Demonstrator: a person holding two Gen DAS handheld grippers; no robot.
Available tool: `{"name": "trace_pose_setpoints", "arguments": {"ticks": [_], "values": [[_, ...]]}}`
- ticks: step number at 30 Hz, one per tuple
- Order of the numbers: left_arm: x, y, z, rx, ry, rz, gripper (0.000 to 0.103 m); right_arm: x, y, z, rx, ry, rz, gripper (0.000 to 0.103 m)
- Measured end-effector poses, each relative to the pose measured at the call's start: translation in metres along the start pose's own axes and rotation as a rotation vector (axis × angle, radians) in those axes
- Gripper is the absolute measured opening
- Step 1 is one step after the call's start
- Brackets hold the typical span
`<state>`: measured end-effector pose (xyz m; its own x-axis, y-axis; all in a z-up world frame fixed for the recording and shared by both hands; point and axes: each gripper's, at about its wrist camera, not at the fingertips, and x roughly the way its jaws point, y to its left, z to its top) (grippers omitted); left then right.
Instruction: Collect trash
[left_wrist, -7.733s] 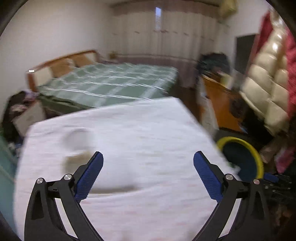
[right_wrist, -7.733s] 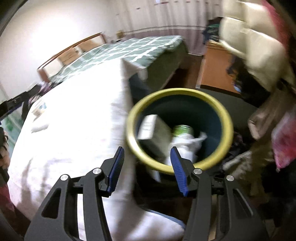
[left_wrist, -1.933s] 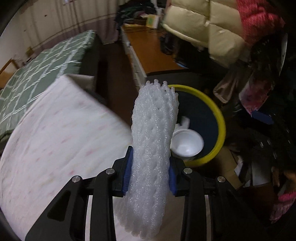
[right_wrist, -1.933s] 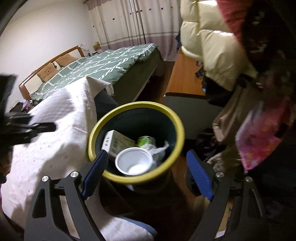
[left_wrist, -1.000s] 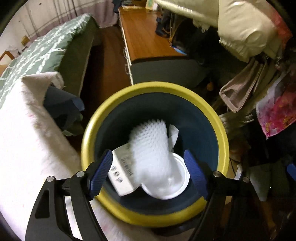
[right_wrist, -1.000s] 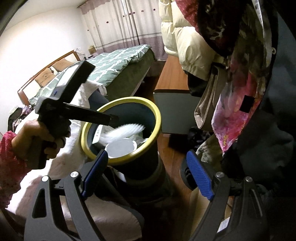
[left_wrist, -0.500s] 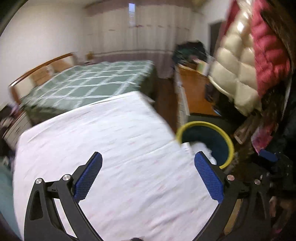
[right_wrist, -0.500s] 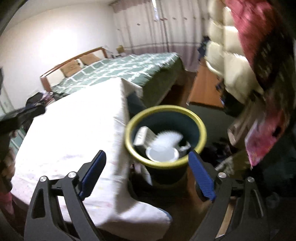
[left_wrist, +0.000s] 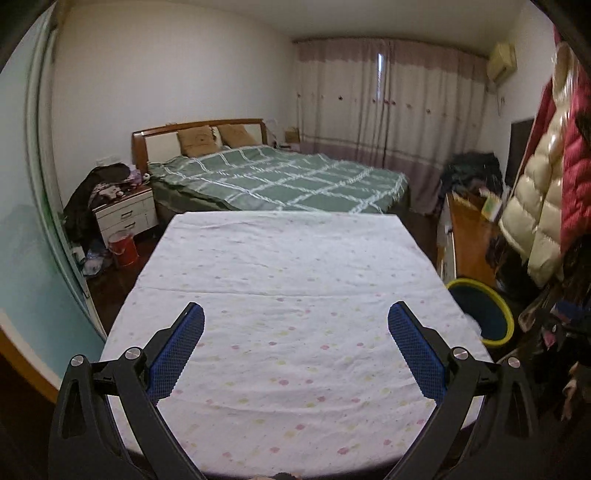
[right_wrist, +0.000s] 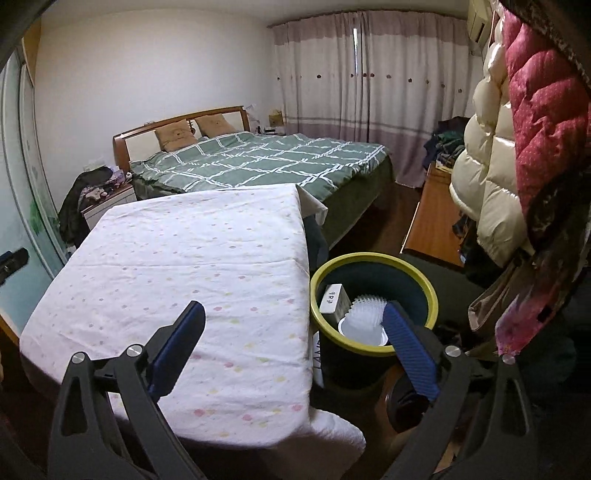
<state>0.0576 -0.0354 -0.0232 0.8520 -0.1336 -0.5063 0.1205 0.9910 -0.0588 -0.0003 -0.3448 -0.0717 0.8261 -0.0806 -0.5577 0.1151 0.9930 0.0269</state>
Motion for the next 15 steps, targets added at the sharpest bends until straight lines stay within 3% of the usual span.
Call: {"name": "trace_pose_setpoints", "arguments": {"ticks": [6, 15], "values": [[-0.021, -0.001, -0.01, 0.028, -0.004, 0.001, 0.098, -0.013, -0.001, -0.01, 0.019, -0.011, 0.015, 0.093], [-0.017, -0.024, -0.016, 0.055, 0.023, -0.004, 0.098, -0.017, -0.009, -0.014, 0.047, -0.021, 0.029, 0.093]]}}
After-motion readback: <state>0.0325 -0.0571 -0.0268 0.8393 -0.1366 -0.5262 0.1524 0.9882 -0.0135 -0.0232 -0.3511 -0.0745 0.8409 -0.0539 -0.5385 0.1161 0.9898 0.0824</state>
